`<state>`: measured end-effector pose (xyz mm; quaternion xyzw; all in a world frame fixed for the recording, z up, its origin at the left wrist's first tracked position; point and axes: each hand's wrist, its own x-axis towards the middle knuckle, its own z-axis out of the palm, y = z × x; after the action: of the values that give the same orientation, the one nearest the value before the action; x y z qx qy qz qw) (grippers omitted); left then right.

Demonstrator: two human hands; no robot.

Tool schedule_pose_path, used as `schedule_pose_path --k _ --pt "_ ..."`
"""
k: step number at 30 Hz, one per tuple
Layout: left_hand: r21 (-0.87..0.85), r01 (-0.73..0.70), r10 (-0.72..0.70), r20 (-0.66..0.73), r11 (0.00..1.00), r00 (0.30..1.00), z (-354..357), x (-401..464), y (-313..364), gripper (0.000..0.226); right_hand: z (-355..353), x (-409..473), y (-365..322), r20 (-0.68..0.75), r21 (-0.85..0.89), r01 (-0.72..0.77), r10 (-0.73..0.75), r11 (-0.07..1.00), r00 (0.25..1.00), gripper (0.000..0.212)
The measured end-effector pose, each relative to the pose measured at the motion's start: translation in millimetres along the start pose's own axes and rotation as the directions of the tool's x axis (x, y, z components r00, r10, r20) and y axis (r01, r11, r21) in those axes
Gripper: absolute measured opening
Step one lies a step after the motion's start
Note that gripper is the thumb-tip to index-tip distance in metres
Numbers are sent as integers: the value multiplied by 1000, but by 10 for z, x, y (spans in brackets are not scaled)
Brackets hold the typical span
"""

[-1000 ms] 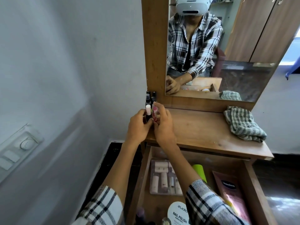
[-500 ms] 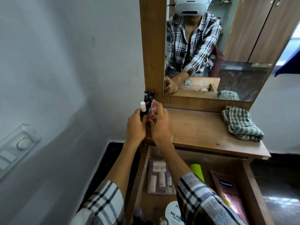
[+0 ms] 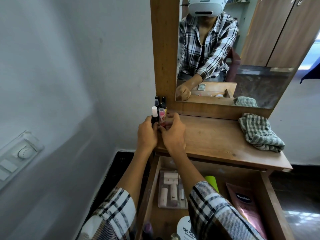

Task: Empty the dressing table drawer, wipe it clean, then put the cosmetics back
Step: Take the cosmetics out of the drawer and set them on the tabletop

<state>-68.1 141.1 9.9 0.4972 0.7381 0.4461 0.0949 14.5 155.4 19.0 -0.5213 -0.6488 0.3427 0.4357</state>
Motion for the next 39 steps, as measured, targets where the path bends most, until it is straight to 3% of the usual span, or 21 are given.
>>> schedule_pose_path --k 8,15,21,25,29,31,33,36,39 --pt "24 5 -5 12 1000 1000 27 34 -26 29 16 60 21 7 107 -75 74 991 997 41" --pt "8 27 -27 -15 1000 1000 27 20 -26 32 7 56 47 6 120 -45 45 992 999 48" --pt "20 -7 7 -7 1000 1000 -156 -342 64 69 -283 21 -47 162 226 -101 65 969 985 62" --pt "39 -57 56 35 998 998 -344 -823 -34 68 -515 -283 47 -2 227 -15 16 974 1000 44" --pt "46 -108 93 262 993 961 -547 -1278 -142 54 -691 -892 195 -128 286 128 -95 950 987 31" --pt "85 -140 97 386 986 917 -663 -1468 -141 41 -785 -1160 234 -20 271 82 -80 959 997 35" --pt "182 -172 58 505 968 861 -770 -1616 -127 28 -867 -1343 283 259 116 33 -63 993 964 28" --pt "342 -240 -17 604 908 797 -938 -1818 -90 18 -974 -1566 343 603 -120 99 -7 988 798 30" --pt "466 -294 -49 595 835 803 -1035 -1941 -49 20 -1028 -1698 341 700 -240 141 71 960 711 37"
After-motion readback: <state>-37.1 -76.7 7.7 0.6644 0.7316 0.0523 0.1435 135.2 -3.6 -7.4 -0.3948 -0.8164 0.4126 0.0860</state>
